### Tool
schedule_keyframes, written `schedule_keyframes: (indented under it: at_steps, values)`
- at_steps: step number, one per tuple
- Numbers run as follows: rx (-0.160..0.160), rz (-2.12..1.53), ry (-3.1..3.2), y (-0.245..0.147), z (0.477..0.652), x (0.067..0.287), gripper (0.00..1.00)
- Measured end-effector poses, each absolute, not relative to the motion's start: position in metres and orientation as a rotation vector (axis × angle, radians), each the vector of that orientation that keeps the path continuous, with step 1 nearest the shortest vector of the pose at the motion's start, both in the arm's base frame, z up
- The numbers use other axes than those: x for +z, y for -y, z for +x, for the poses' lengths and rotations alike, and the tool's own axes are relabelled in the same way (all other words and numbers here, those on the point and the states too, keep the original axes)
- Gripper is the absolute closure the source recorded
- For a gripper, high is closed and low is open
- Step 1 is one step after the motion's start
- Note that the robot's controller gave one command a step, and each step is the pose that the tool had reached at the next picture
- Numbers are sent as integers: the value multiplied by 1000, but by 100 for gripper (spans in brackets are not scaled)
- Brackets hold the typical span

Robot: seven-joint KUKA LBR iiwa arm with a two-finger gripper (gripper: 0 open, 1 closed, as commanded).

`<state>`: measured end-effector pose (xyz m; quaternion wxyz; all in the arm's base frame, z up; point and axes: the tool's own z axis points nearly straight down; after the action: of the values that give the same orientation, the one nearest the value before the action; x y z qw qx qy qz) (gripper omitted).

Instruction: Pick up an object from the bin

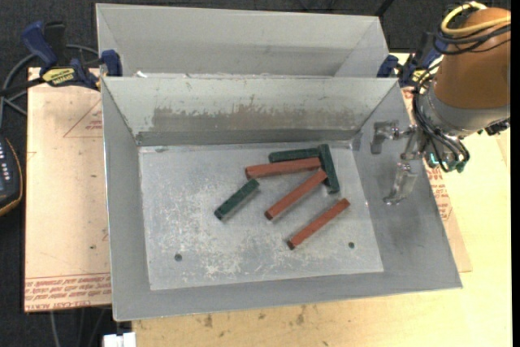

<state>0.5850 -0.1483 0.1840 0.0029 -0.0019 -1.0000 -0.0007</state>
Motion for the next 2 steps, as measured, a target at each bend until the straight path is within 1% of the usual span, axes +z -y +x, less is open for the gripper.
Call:
schedule_keyframes:
  at_steps: [1, 2]
  values:
    - [-5, 599, 3082, 82, 528, 82, 0]
    - [-5, 591, 3089, 8, 552, 70, 0]
